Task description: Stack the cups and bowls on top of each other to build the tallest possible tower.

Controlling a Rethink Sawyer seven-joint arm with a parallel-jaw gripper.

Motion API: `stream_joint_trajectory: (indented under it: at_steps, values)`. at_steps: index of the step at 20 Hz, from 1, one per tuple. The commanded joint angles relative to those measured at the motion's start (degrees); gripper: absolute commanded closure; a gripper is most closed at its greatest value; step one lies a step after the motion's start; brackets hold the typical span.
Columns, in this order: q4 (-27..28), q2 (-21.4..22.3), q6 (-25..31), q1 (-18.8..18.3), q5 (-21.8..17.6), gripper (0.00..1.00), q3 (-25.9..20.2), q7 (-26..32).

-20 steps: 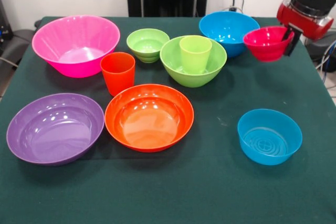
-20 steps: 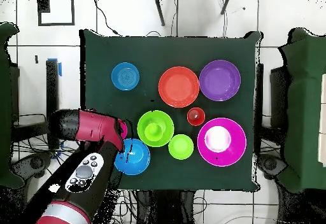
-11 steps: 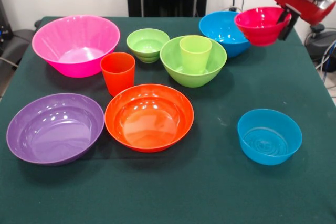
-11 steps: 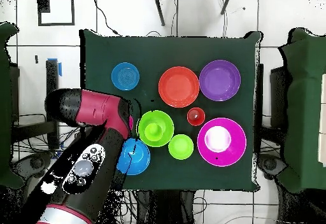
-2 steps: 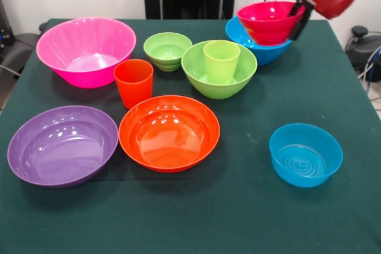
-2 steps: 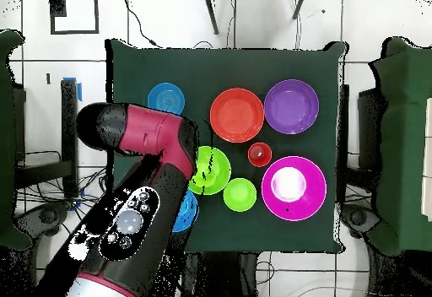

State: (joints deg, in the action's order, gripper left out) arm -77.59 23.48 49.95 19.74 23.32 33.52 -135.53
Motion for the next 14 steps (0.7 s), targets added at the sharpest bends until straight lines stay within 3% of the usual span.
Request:
stream_joint_trajectory:
  at_steps: [1,9,14]
  values:
    - [-1.97,0.43,-3.42,-2.90,-7.13,1.00,-4.86,3.19]
    - [-7.15,2.93,-7.57,-4.40,-11.24,1.00,-6.51,4.78]
    - [-10.38,3.43,-13.94,-5.81,-12.41,1.00,-8.74,3.88]
